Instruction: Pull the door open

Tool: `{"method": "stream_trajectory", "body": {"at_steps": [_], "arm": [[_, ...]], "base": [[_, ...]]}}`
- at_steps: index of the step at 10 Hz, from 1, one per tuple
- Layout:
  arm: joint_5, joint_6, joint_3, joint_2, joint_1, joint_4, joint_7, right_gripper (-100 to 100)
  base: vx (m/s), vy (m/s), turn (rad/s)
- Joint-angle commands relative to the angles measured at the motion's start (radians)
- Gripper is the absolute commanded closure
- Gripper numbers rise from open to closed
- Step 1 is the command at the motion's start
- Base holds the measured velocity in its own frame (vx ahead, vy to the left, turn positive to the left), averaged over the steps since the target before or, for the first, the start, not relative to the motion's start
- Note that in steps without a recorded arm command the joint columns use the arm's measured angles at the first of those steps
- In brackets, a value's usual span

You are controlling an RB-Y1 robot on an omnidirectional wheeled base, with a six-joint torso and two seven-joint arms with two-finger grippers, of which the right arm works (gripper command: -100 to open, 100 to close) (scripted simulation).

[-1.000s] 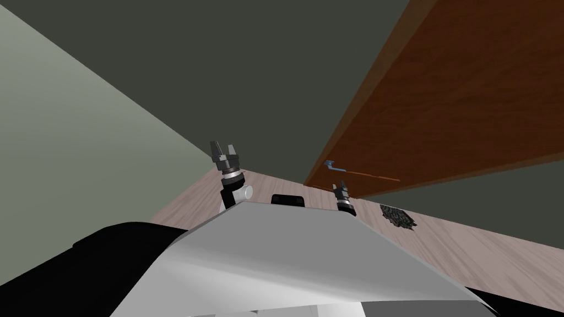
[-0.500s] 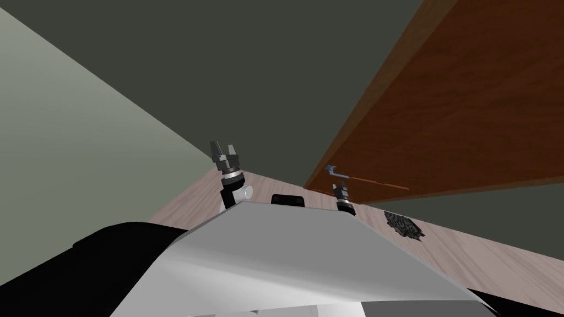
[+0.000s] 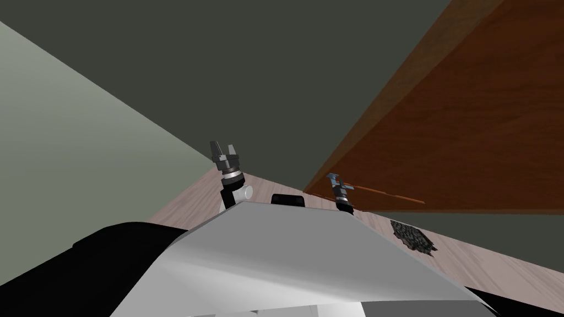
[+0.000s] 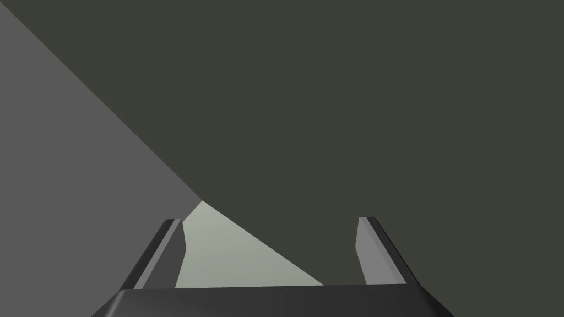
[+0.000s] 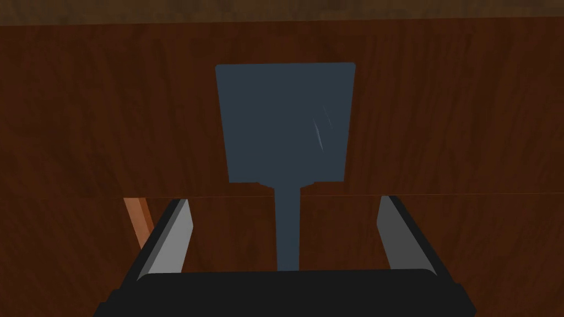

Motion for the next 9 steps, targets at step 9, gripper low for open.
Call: {"method": "stream_trajectory", "body": {"at_steps": [9], "arm": [[0.014, -0.035, 0.024, -0.018, 0.028, 0.000, -0.025, 100]], "base": [[-0.068, -0.015, 0.036]]}}
